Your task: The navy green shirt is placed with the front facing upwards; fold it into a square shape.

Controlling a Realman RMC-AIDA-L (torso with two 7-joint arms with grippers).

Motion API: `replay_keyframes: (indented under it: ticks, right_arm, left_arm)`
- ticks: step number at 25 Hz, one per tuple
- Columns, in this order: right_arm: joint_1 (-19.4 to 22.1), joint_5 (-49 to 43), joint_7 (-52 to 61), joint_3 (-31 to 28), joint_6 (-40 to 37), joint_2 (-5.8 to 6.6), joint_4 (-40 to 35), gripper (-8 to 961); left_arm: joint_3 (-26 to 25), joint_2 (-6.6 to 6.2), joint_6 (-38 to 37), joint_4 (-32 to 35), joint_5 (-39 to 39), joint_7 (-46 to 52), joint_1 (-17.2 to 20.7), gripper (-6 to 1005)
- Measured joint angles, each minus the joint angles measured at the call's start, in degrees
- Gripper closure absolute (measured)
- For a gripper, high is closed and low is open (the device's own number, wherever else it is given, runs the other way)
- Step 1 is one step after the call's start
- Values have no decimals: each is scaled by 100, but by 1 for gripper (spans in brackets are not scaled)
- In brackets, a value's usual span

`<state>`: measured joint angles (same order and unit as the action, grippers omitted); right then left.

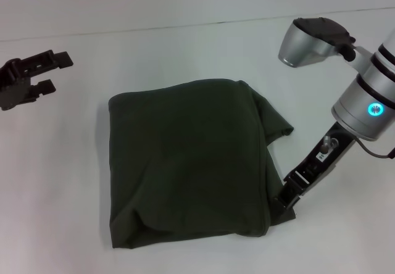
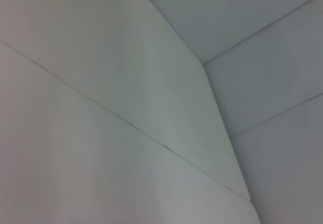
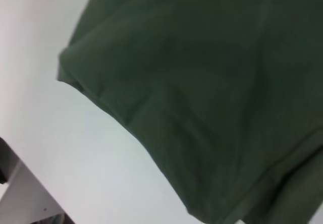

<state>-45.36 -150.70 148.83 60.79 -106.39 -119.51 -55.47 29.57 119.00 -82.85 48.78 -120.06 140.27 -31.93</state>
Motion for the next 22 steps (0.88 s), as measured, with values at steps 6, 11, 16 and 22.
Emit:
replay_keyframes:
  ticks: [6, 11, 16, 22]
  right_arm:
    - [-39, -96, 5, -2, 128, -22, 228, 560]
    - [-51, -87, 21, -38, 295, -20, 429, 560]
    - [-51, -74, 23, -29, 505, -22, 690, 560]
    - [-55, 13, 20, -45, 703, -20, 907, 560]
  left_arm:
    - [-58, 0, 33, 0, 23, -5, 13, 51]
    - [-84, 4, 44, 0, 26, -43, 30, 50]
    - [-84, 15, 54, 0, 27, -74, 42, 50]
    - [-82, 24, 59, 0, 27, -74, 45, 51]
